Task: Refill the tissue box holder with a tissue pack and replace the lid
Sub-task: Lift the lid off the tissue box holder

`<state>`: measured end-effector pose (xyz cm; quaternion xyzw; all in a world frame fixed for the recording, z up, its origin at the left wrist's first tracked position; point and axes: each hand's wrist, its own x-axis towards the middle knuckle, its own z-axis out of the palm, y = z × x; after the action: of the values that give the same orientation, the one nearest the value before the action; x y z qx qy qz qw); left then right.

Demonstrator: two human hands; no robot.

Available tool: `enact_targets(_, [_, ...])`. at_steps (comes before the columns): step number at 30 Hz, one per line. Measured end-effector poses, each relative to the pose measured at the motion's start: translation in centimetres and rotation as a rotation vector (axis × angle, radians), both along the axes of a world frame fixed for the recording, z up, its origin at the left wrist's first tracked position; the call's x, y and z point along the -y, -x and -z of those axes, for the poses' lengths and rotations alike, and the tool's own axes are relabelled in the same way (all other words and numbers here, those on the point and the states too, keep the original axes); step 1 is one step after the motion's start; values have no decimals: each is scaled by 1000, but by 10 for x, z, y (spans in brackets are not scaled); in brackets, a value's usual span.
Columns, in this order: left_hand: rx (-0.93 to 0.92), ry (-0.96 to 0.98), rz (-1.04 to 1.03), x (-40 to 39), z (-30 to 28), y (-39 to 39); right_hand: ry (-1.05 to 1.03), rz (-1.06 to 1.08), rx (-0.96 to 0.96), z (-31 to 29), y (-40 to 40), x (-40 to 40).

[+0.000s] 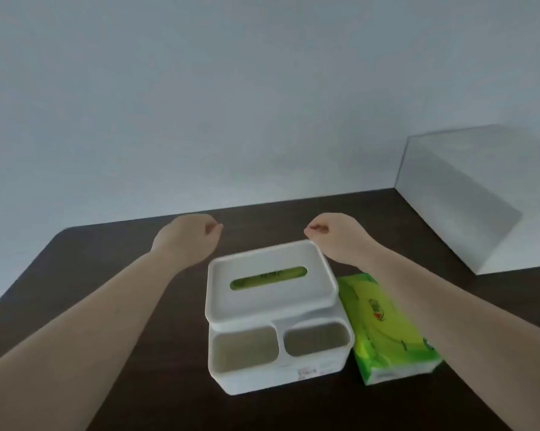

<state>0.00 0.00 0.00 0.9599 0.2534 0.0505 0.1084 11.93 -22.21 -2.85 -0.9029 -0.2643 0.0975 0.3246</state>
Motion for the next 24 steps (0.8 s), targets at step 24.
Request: enact_targets(24, [638,975,-365,44,36,75,-363,285,38,-4,91,31])
